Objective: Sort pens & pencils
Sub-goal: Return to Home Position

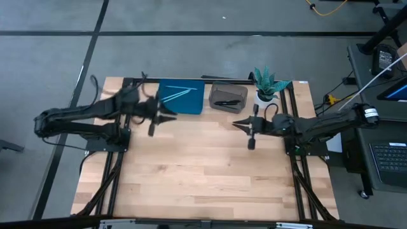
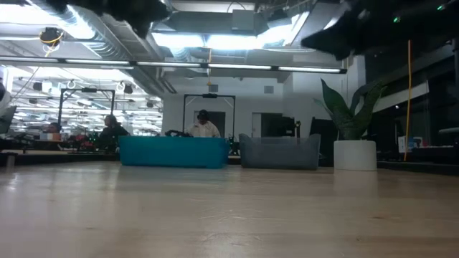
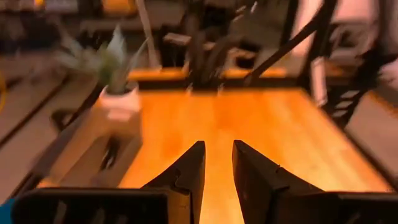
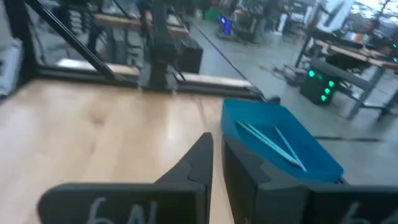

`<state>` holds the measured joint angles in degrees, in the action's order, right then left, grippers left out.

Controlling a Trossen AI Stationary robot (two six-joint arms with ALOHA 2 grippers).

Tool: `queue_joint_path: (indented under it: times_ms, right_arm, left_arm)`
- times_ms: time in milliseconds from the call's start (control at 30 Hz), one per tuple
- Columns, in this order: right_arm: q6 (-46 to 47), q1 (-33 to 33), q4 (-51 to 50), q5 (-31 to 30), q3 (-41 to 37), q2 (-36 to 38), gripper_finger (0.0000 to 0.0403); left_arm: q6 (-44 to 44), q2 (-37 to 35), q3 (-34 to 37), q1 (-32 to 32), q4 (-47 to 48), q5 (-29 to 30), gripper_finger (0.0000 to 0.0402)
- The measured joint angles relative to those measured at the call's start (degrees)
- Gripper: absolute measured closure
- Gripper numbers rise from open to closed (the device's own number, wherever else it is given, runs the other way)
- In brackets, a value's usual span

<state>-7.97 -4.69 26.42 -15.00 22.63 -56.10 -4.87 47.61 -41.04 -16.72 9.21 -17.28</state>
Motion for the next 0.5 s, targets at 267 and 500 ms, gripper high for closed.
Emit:
queue_joint_path:
  times_ms: [267, 500]
  right_arm:
    - [0.05, -8.3, -9.02, -1.01, 0.0, 13.78, 0.0366]
    - [0.2, -19.12, -16.25, -15.3, 0.0, 19.71, 0.0366]
  left_arm:
    - [4.41, -11.57, 20.07, 15.69, -21.81, 10.11, 0.0327]
    - [4.51, -12.26, 31.31, 27.82, -34.59, 20.0, 0.0327]
